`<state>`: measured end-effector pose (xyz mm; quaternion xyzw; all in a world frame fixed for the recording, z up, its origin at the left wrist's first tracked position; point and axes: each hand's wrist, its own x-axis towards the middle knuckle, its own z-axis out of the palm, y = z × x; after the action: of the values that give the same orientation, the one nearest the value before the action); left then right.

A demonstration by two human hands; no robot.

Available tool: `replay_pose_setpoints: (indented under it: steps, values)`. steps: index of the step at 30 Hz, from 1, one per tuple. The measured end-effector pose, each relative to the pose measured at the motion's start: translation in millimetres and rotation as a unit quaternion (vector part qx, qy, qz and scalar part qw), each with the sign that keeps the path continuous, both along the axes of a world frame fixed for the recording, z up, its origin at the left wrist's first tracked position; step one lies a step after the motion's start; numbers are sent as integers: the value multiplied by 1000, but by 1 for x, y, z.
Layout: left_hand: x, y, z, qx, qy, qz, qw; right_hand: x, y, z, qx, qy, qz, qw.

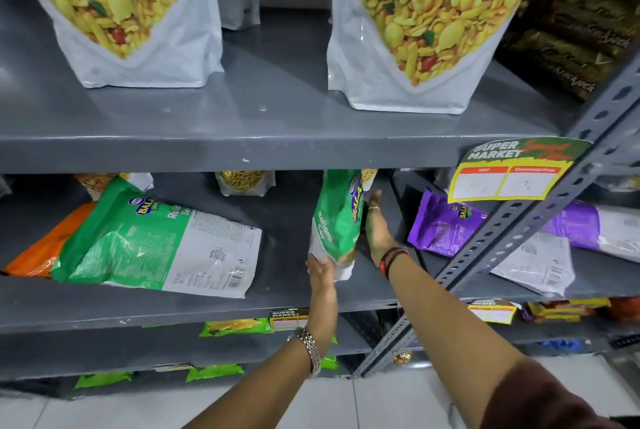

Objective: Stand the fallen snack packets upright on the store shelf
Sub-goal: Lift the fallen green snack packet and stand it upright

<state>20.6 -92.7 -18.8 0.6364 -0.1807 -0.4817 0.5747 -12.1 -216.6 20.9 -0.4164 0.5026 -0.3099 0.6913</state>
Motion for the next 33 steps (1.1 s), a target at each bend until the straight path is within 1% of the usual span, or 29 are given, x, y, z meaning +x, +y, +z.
replay_pose_setpoints:
  steps: [2,5,8,10,13,17,18,19,21,23,25,27,29,31,33]
  values:
    - [5,-14,3,13,22,27,999,-11,7,2,9,6,-35,999]
    - [9,-31,18,3,82,45,996,-31,11,-9,-36,6,-63,997]
    - [15,-50,29,-1,72,9,997,-45,17,-14,-49,-1,-114,992]
    - [20,-64,23,6,60,-1,998,-50,19,-20,-55,-7,-133,990]
    - [25,-76,15,17,60,-10,998,-56,19,-29,-57,9,-145,988]
    - [30,-83,21,3,58,-48,997,-65,16,-32,-62,-16,-158,985]
    - [32,-82,23,0,55,-56,997,-66,15,-33,-57,-8,-160,985]
    - [34,-80,23,-3,57,-63,996,-66,16,-37,-51,6,-158,986]
    - [39,-76,18,1,62,-58,996,-65,18,-52,-29,76,-147,986]
    - [43,-65,9,38,66,-26,997,-64,25,-66,0,138,-139,981]
    - [45,-45,3,65,78,-10,995,-57,37,-65,18,142,-129,981]
    - [48,-15,-3,66,115,3,991,-40,48,-65,-1,124,-83,989]
    - [54,14,-9,64,134,17,989,-20,54,-62,-36,111,-30,993]
    - [69,46,-18,67,126,57,988,6,63,-59,-88,112,9,990]
    - [82,69,-20,80,118,86,986,30,65,-52,-139,136,39,980]
